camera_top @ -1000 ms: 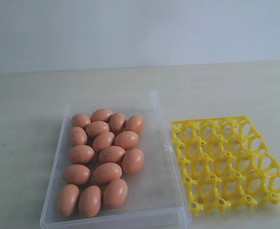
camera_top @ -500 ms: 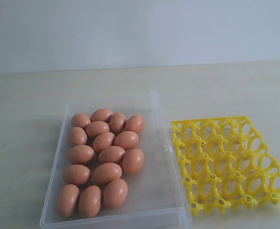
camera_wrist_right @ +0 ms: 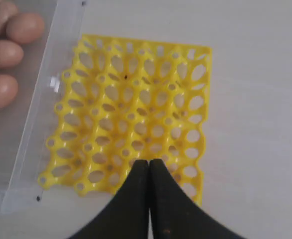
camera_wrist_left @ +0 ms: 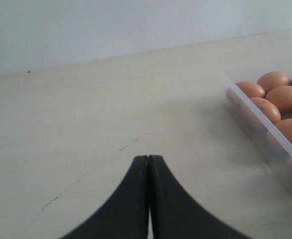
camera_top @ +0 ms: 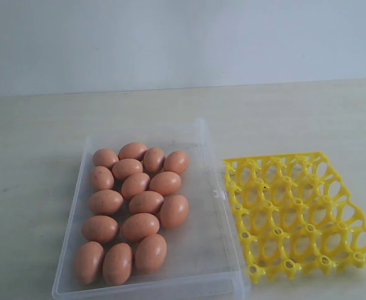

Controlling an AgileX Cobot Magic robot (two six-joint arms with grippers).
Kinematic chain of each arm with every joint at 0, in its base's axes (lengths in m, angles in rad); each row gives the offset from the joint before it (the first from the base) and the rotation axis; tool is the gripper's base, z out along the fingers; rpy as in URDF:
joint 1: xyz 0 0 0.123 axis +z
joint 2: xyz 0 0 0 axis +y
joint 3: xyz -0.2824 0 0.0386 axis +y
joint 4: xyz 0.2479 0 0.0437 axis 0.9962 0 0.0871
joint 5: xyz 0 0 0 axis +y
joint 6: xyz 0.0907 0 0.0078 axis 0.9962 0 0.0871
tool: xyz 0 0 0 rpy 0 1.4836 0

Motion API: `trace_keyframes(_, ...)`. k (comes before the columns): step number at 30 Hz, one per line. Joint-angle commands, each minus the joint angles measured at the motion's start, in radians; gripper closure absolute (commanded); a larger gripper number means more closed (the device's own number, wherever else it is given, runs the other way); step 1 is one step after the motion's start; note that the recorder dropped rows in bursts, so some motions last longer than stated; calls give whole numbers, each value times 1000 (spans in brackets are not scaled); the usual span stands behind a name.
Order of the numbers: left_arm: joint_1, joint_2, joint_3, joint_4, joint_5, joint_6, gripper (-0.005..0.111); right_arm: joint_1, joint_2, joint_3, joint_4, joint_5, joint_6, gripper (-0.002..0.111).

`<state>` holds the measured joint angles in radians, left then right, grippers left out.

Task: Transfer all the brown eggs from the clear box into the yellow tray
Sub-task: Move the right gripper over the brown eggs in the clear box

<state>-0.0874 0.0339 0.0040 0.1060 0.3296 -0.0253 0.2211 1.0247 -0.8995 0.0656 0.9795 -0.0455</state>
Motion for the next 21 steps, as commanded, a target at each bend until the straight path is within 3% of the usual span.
trace_keyframes(1, -3, 1, -4, -1, -14, -4, 107, 63, 42, -6, 7, -9, 0, 108)
trace_keyframes(7, -3, 1, -4, -1, -14, -4, 107, 128, 94, -33, 102, 46, 11, 106)
trace_keyframes(16, -3, 1, -4, -1, -14, -4, 107, 157, 306, -210, 204, 121, -15, 66)
trace_keyframes(21, -3, 1, -4, -1, -14, -4, 107, 194, 514, -334, 204, 122, -58, 63)
